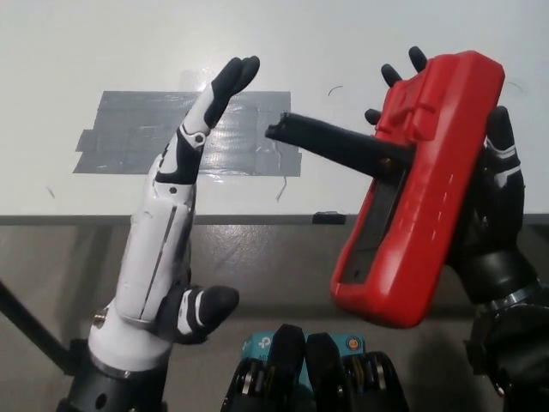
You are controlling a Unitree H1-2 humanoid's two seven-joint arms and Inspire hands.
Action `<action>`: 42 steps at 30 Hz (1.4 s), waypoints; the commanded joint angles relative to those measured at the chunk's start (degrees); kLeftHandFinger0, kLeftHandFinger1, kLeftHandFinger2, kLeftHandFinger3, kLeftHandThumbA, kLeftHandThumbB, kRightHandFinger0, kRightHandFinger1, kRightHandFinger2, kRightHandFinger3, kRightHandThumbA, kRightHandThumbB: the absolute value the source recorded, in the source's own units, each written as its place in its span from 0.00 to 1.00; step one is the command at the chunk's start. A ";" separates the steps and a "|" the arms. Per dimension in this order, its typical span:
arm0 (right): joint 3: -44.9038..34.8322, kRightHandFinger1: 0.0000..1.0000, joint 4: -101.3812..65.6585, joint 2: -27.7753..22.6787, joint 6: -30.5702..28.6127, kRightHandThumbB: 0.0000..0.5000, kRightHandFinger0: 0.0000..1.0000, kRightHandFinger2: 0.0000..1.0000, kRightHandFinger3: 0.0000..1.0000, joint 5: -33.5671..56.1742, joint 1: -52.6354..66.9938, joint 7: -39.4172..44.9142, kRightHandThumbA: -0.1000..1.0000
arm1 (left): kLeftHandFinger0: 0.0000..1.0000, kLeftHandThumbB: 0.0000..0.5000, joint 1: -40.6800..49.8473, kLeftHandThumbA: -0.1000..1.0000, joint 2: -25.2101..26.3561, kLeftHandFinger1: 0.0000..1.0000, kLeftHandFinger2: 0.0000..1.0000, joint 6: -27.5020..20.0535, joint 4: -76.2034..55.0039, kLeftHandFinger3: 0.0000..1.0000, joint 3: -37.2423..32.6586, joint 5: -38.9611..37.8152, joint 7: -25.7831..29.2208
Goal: The robot first picks the multimeter with right hand and then unfolds the black stand on the back of it using left hand
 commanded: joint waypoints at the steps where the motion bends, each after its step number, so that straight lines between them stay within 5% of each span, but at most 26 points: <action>1: 0.83 0.31 -3.02 -0.33 -2.33 0.32 0.00 0.82 0.78 0.04 -1.26 4.86 0.00 | 1.00 0.77 -1.22 1.00 0.50 1.00 1.00 -1.77 0.25 1.00 0.02 -0.51 -0.60; 16: 0.80 0.36 -3.16 -0.69 -2.39 0.31 0.00 0.84 0.83 -0.23 -1.51 5.37 0.00 | 1.00 0.79 -1.13 1.00 -0.18 1.00 1.00 -1.78 -0.49 1.00 -1.19 1.52 -0.87; 23: 0.82 0.38 -3.30 -0.52 -2.43 0.30 0.00 0.84 0.85 -0.01 -2.08 5.35 0.00 | 1.00 0.89 -0.73 1.00 -0.78 1.00 1.00 1.17 -1.98 1.00 -2.10 2.36 -2.19; 42: 0.48 0.41 -3.53 -0.50 -2.30 0.27 0.00 0.86 0.94 2.09 -3.35 5.21 0.00 | 1.00 0.84 0.02 1.00 0.10 1.00 0.97 -0.65 -0.71 1.00 -3.60 1.02 -3.11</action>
